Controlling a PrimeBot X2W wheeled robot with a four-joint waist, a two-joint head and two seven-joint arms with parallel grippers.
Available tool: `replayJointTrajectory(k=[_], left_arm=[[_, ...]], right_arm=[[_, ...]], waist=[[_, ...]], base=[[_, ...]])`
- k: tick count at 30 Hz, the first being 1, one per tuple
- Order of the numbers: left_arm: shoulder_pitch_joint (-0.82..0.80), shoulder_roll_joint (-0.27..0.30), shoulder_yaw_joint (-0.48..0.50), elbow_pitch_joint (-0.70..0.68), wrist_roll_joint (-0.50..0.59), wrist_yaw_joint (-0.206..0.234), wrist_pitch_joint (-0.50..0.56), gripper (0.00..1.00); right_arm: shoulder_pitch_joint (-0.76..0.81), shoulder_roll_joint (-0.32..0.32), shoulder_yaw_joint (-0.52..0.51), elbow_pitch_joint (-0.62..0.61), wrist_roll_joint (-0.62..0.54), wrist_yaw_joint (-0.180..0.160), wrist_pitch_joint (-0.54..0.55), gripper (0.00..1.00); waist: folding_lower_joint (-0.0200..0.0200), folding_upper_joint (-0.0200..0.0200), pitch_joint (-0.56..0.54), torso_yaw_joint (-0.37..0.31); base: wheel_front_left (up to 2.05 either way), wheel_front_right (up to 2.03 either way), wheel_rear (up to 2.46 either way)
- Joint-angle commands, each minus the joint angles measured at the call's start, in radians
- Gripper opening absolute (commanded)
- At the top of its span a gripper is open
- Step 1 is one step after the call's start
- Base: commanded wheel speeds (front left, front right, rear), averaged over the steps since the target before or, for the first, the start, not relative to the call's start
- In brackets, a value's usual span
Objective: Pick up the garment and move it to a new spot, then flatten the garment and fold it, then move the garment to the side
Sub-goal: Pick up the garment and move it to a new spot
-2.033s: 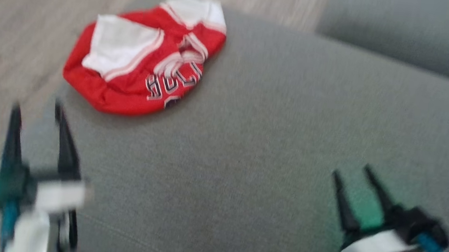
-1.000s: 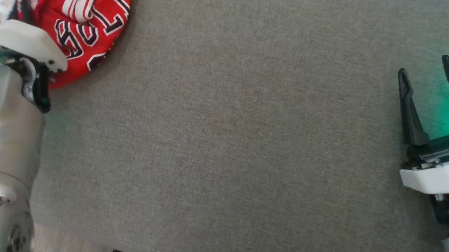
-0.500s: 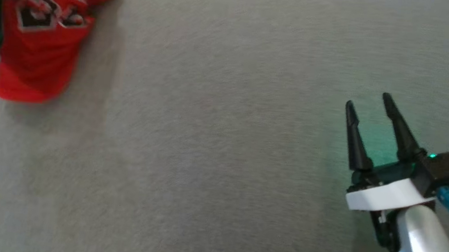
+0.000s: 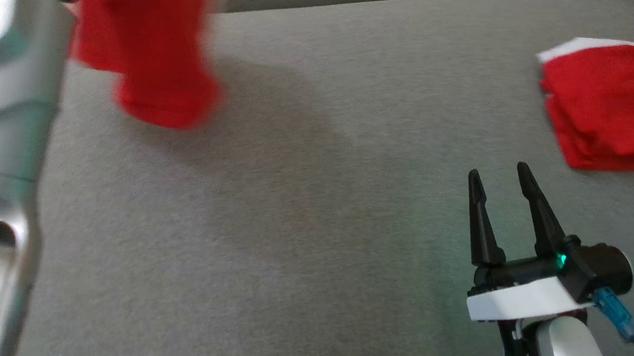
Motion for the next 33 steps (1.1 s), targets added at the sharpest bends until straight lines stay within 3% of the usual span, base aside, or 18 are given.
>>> replayJointTrajectory(k=[1, 7, 13, 16, 17, 18, 19, 21, 22, 25, 33], left_arm=[[-0.033, 0.019, 0.007, -0.044, -0.029, 0.002, 0.012, 0.00], [0.148, -0.042, -0.064, -0.085, -0.101, 0.002, -0.003, 0.00], [0.501, -0.092, -0.145, -0.085, -0.122, 0.008, -0.054, 0.00], [0.675, -0.115, -0.165, -0.054, -0.140, 0.033, -0.075, 0.00], [0.726, -0.123, -0.168, -0.046, -0.148, 0.043, -0.082, 0.31], [0.772, -0.130, -0.170, -0.040, -0.155, 0.053, -0.088, 0.86], [0.813, -0.135, -0.170, -0.039, -0.158, 0.069, -0.094, 1.00], [0.889, -0.142, -0.159, -0.048, -0.162, 0.105, -0.102, 1.00], [0.959, -0.146, -0.134, -0.086, -0.160, 0.145, -0.106, 1.00], [1.067, -0.150, -0.062, -0.234, -0.127, 0.196, -0.107, 1.00], [1.301, -0.160, 0.094, -0.548, 0.003, 0.265, -0.107, 1.00]], right_arm=[[-0.001, 0.010, 0.019, -0.037, 0.009, -0.001, -0.002, 1.00], [0.010, 0.018, 0.014, -0.044, 0.014, -0.001, -0.002, 1.00], [0.032, 0.021, 0.022, -0.033, 0.023, -0.001, -0.002, 1.00], [0.049, 0.021, 0.021, -0.020, 0.020, -0.001, -0.002, 1.00], [0.056, 0.021, 0.019, -0.014, 0.018, -0.001, -0.002, 1.00], [0.065, 0.020, 0.015, -0.008, 0.016, -0.001, -0.002, 1.00], [0.074, 0.019, 0.012, -0.003, 0.015, -0.001, -0.002, 1.00], [0.097, 0.016, 0.002, 0.011, 0.012, -0.001, -0.002, 1.00], [0.124, 0.014, -0.009, 0.024, 0.009, -0.001, -0.002, 1.00], [0.158, 0.014, -0.031, 0.035, 0.005, -0.001, -0.002, 1.00], [0.219, 0.018, -0.064, 0.043, 0.001, -0.001, -0.002, 1.00]], waist=[[0.0002, 0.0000, -0.030, -0.053], [0.0002, 0.0000, -0.033, -0.062], [0.0002, 0.0000, -0.044, -0.022], [0.0002, 0.0000, -0.059, 0.009], [0.0002, 0.0000, -0.067, 0.020], [0.0002, 0.0000, -0.078, 0.034], [0.0002, 0.0000, -0.088, 0.044], [0.0002, 0.0000, -0.116, 0.069], [0.0002, 0.0000, -0.148, 0.093], [0.0002, 0.0000, -0.181, 0.127], [0.0002, 0.0000, -0.245, 0.178]], base=[[0.00, 0.00, 0.00], [0.00, 0.00, 0.00], [0.00, 0.00, 0.00], [0.00, 0.00, 0.00], [0.00, 0.00, 0.00], [0.00, 0.00, 0.00], [0.00, 0.00, 0.00], [0.00, 0.00, 0.00], [0.00, 0.00, 0.00], [0.00, 0.00, 0.00], [0.00, 0.00, 0.00]])
